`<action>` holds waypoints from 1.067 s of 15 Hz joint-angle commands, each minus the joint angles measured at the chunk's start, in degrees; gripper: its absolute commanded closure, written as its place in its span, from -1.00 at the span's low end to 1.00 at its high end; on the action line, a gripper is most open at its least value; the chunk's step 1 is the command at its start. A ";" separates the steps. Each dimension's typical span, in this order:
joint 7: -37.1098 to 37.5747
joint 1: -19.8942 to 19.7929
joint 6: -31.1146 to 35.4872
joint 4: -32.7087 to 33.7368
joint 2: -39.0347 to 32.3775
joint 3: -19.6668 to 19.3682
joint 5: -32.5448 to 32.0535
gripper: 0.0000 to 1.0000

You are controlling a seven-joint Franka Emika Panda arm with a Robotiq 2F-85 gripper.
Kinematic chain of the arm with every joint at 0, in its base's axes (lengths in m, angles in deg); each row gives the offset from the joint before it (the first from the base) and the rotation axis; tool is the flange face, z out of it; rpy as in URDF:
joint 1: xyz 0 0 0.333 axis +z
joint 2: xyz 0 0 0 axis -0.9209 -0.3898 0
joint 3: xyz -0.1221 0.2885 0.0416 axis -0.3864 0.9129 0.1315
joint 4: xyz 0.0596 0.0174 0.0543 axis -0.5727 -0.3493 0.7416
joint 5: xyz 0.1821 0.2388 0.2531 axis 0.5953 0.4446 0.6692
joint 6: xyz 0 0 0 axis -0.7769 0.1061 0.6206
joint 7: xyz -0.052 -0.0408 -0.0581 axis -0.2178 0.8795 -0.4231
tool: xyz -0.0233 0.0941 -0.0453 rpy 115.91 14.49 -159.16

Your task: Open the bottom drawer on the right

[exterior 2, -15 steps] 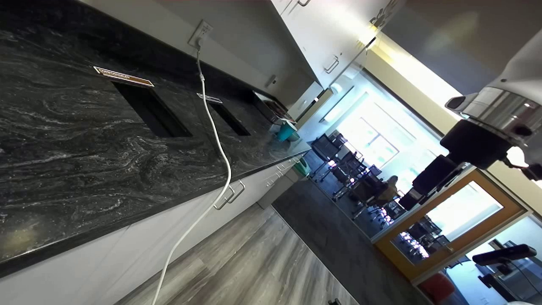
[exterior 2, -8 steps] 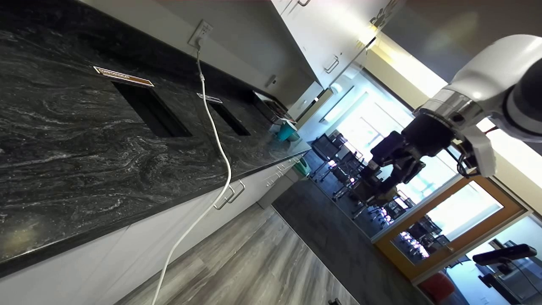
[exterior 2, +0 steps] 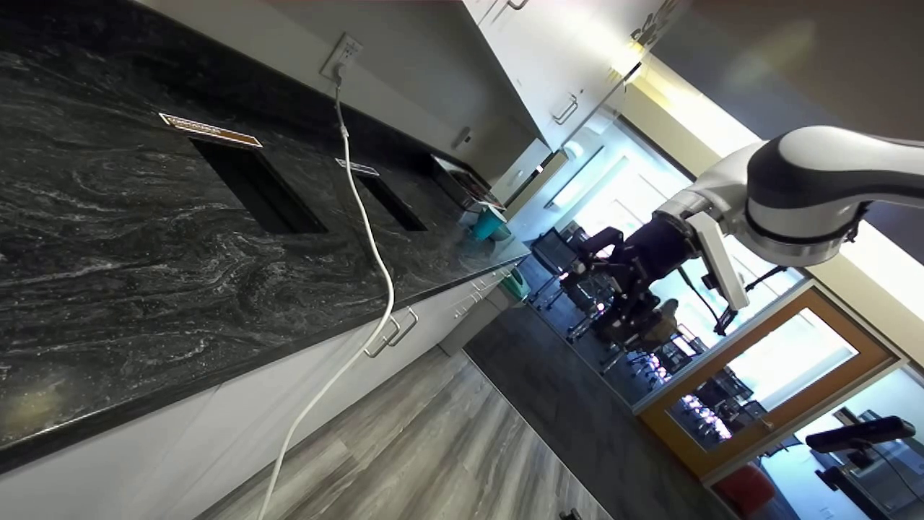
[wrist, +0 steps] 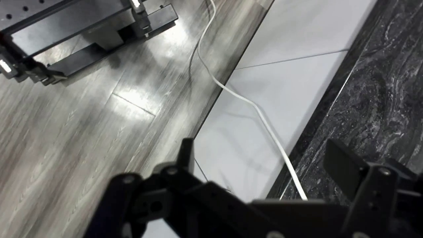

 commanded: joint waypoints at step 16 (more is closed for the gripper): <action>0.87 -3.37 0.74 3.41 -15.36 -7.61 22.70 -1.00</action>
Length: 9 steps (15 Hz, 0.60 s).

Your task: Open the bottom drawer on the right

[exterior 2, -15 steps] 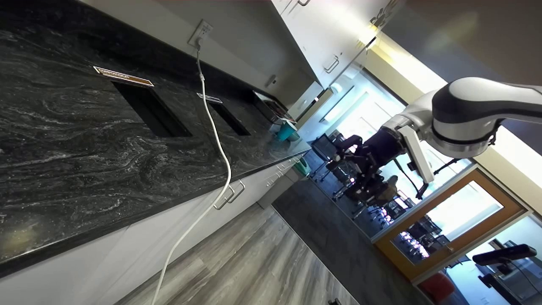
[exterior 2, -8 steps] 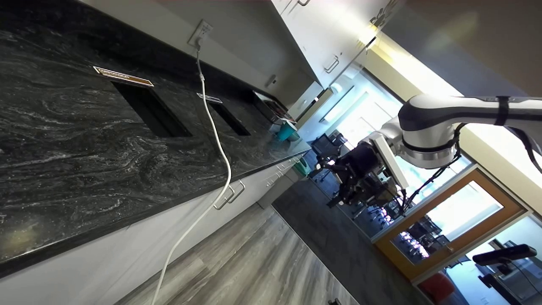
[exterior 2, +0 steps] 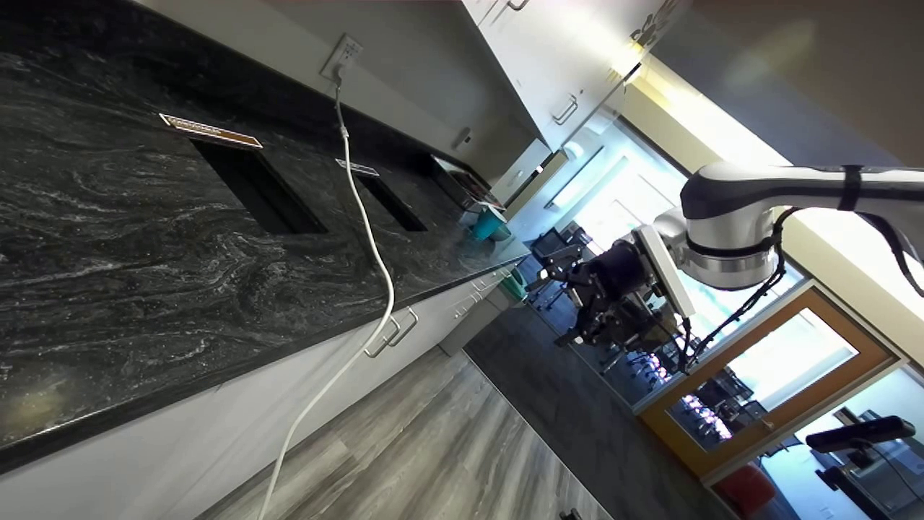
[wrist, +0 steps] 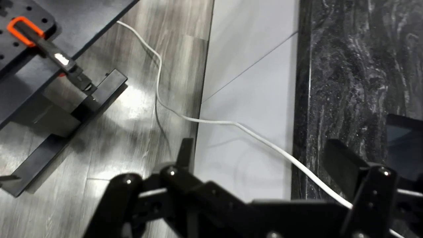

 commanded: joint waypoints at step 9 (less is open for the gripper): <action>-6.01 -7.70 -0.55 8.63 -20.48 -7.96 32.91 -1.00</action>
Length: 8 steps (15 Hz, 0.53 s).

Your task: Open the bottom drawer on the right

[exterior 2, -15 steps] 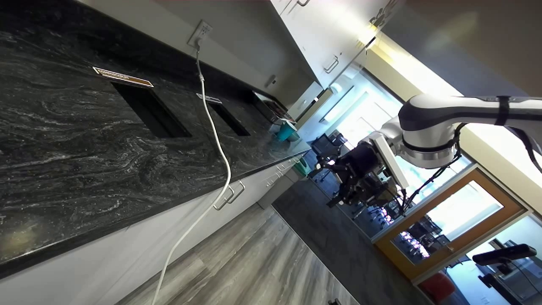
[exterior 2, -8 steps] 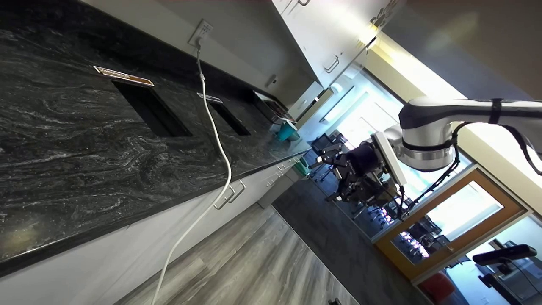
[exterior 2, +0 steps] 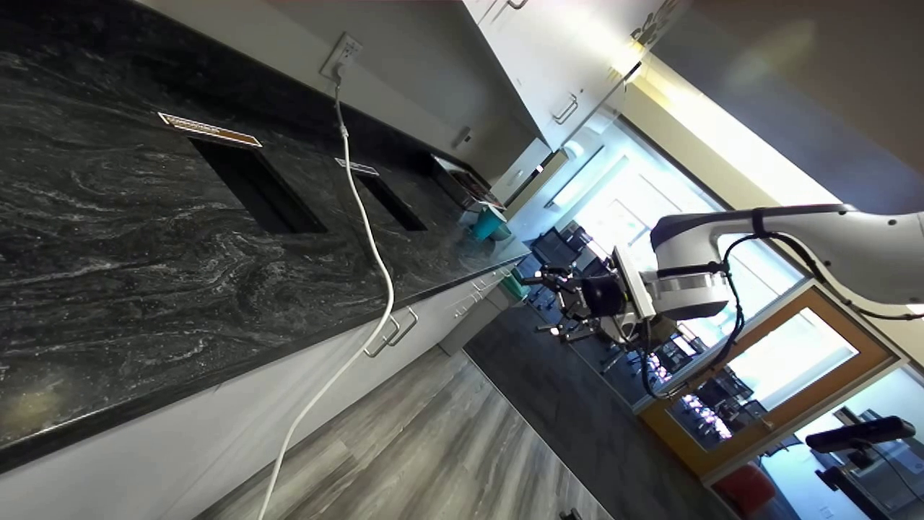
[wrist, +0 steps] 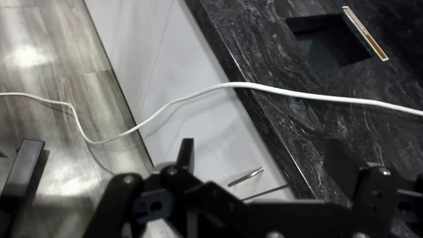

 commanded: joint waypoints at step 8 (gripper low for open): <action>-9.25 -2.39 -3.25 5.31 -21.77 0.72 42.68 -1.00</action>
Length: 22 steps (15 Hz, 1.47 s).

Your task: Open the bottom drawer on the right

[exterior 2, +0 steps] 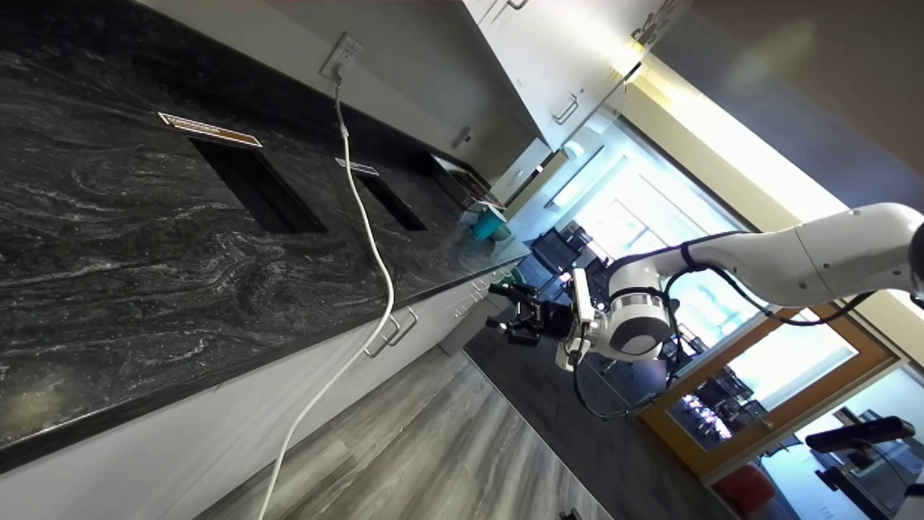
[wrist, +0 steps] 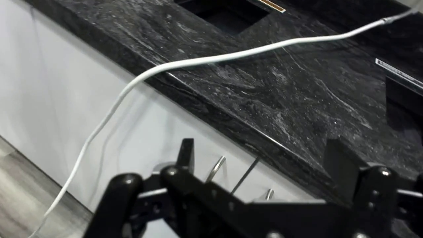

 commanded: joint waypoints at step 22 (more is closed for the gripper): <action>-1.38 -5.60 -13.60 10.61 -24.02 1.15 29.71 -1.00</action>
